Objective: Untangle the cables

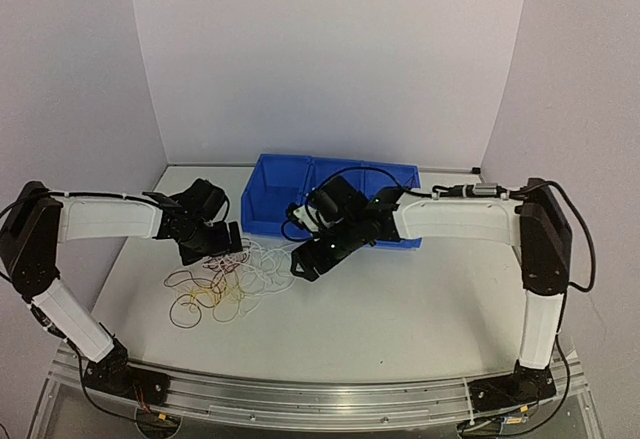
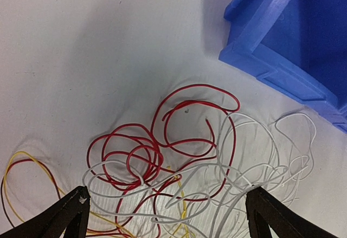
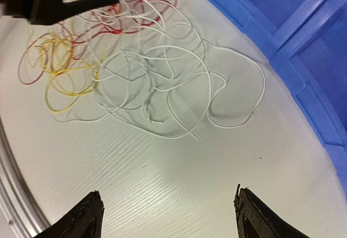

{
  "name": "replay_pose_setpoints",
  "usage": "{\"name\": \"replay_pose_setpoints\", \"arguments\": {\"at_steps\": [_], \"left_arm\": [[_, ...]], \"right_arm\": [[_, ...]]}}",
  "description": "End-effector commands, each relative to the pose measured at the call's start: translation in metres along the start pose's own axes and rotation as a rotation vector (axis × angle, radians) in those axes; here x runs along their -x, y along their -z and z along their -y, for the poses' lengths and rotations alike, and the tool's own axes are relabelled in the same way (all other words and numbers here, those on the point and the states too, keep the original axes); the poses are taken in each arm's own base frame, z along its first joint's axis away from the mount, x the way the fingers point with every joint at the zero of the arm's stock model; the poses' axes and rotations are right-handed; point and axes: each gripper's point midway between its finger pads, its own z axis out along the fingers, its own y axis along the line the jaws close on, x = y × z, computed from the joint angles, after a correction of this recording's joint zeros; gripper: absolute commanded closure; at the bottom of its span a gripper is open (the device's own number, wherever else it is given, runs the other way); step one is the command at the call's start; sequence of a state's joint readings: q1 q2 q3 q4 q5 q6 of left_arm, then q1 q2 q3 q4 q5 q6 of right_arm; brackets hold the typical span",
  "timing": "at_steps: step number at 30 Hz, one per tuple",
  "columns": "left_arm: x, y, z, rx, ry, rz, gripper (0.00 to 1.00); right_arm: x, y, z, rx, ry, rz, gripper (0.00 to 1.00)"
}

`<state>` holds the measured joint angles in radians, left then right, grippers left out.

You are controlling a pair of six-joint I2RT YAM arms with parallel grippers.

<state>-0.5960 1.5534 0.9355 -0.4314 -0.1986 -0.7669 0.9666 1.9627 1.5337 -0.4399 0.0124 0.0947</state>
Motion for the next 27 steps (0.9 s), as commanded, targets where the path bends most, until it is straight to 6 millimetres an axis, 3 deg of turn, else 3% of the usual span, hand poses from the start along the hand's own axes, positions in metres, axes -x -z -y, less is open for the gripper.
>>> {"name": "replay_pose_setpoints", "arguments": {"at_steps": [1,4,10,20,23,26,27], "left_arm": [[0.029,-0.001,0.035,-0.118,-0.028,0.058,0.00],[0.030,-0.014,0.038,-0.113,-0.035,0.041,0.00],[0.027,-0.039,0.040,-0.090,-0.055,-0.002,0.01],[0.019,-0.050,0.037,-0.075,-0.052,-0.029,0.05],[0.017,-0.053,0.035,-0.065,-0.047,-0.034,0.06],[0.015,-0.057,0.031,-0.044,-0.040,-0.039,0.09],[0.015,-0.059,0.029,-0.032,-0.035,-0.039,0.11]], "right_arm": [[0.022,-0.030,0.020,-0.146,-0.192,0.069,0.22],[0.025,-0.056,0.021,-0.184,-0.131,0.059,0.26],[0.033,-0.083,0.031,-0.248,-0.083,0.071,0.36],[0.018,-0.116,0.036,-0.259,-0.064,0.029,0.57],[0.017,-0.121,0.037,-0.266,-0.064,0.029,0.72],[0.018,-0.120,0.039,-0.277,-0.071,0.035,1.00],[0.020,-0.115,0.039,-0.277,-0.078,0.042,1.00]]}}
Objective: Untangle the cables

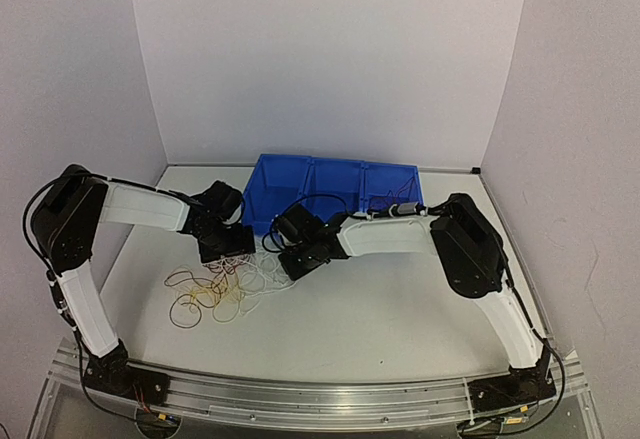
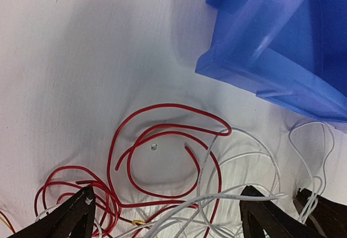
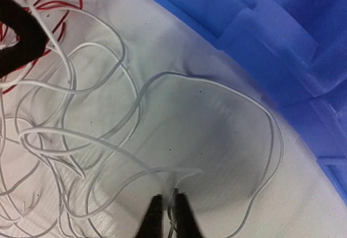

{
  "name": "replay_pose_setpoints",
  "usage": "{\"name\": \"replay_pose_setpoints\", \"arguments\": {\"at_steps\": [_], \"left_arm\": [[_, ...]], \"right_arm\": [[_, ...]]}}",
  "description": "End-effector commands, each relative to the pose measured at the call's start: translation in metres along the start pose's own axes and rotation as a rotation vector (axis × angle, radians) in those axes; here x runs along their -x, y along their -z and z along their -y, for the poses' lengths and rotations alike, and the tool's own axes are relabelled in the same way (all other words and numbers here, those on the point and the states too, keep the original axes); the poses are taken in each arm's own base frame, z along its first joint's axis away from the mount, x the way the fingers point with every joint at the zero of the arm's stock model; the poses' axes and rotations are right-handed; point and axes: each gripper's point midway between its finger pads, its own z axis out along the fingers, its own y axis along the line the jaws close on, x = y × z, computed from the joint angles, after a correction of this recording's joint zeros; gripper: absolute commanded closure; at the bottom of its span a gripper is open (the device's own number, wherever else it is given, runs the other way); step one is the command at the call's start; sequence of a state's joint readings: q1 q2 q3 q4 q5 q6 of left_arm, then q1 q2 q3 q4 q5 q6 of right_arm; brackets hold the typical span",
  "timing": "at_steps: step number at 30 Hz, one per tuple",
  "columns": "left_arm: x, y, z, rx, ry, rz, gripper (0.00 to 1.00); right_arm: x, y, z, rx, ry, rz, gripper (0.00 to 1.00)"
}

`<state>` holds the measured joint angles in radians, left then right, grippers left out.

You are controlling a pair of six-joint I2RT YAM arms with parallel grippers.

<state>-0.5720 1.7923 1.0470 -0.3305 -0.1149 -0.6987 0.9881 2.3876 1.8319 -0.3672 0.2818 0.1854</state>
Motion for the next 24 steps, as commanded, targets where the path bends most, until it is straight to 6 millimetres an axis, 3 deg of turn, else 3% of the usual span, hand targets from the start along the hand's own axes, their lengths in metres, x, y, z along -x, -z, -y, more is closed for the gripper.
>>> {"name": "replay_pose_setpoints", "arguments": {"at_steps": [1,6,11,17,24], "left_arm": [[0.013,-0.005,0.002,0.016,0.021,0.031,0.14],[0.011,-0.014,-0.016,0.123,0.056,0.025,0.45],[0.005,-0.022,-0.028,0.186,0.085,0.011,0.70],[-0.003,-0.023,-0.050,0.251,0.123,-0.006,0.99],[-0.012,-0.016,-0.069,0.300,0.127,-0.009,1.00]], "right_arm": [[0.015,0.010,-0.001,-0.011,-0.018,0.044,1.00],[0.034,0.069,0.015,-0.038,-0.046,0.124,1.00],[0.025,0.137,0.064,-0.208,-0.056,0.198,1.00],[-0.002,0.219,0.155,-0.608,-0.042,0.267,1.00],[-0.048,0.304,0.272,-0.894,-0.212,0.262,1.00]]}}
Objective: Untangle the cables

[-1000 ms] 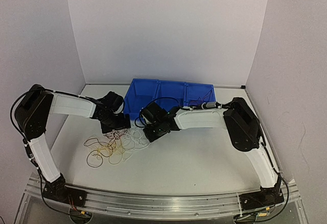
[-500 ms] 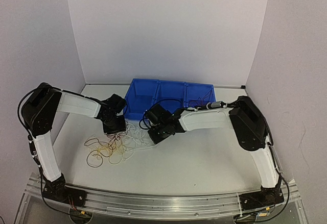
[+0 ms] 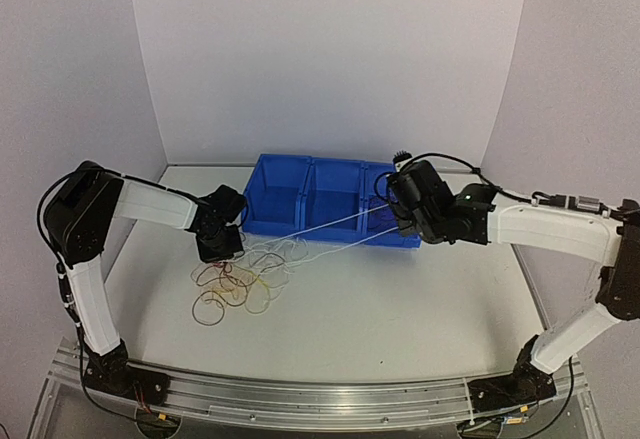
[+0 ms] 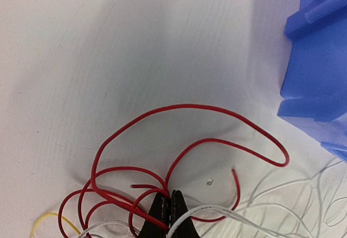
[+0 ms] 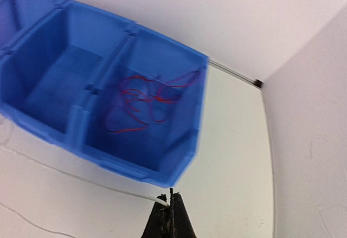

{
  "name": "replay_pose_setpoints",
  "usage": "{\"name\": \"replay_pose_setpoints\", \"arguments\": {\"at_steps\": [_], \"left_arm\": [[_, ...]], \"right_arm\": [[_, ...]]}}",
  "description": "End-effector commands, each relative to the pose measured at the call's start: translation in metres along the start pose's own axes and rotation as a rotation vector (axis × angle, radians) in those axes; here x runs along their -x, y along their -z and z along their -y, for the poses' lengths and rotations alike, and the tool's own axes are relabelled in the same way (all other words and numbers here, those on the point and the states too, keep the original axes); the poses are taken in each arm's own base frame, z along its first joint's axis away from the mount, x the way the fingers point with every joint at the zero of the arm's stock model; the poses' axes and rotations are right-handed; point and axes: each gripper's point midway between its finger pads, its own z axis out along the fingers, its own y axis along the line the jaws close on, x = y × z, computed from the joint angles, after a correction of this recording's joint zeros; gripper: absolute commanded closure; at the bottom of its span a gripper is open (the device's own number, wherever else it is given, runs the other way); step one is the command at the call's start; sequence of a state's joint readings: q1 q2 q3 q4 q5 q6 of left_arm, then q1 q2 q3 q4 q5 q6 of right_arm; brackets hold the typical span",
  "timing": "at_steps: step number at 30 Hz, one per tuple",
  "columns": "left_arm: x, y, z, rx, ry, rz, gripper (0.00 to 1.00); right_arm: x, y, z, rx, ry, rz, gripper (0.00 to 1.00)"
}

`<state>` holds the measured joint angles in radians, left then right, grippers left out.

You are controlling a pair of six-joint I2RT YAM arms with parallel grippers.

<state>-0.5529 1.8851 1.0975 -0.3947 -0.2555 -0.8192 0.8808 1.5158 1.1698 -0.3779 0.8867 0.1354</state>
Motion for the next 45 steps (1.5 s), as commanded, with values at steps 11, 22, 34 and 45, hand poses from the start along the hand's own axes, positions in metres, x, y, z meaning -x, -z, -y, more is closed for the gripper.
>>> {"name": "replay_pose_setpoints", "arguments": {"at_steps": [11,22,34,45], "left_arm": [[-0.024,0.002,-0.062,0.178,0.025,-0.028,1.00],[-0.017,0.012,-0.052,0.112,0.000,-0.016,0.98],[0.018,0.126,0.068,-0.332,-0.247,0.227,0.00],[-0.048,0.219,0.150,-0.681,-0.470,0.359,0.00]], "right_arm": [[-0.011,0.020,0.218,-0.483,-0.185,-0.037,1.00],[0.028,0.058,0.215,-0.238,-0.300,0.094,1.00],[0.086,0.102,0.078,0.694,-0.414,0.139,1.00],[0.159,0.127,0.075,0.882,-0.653,0.168,1.00]]}}
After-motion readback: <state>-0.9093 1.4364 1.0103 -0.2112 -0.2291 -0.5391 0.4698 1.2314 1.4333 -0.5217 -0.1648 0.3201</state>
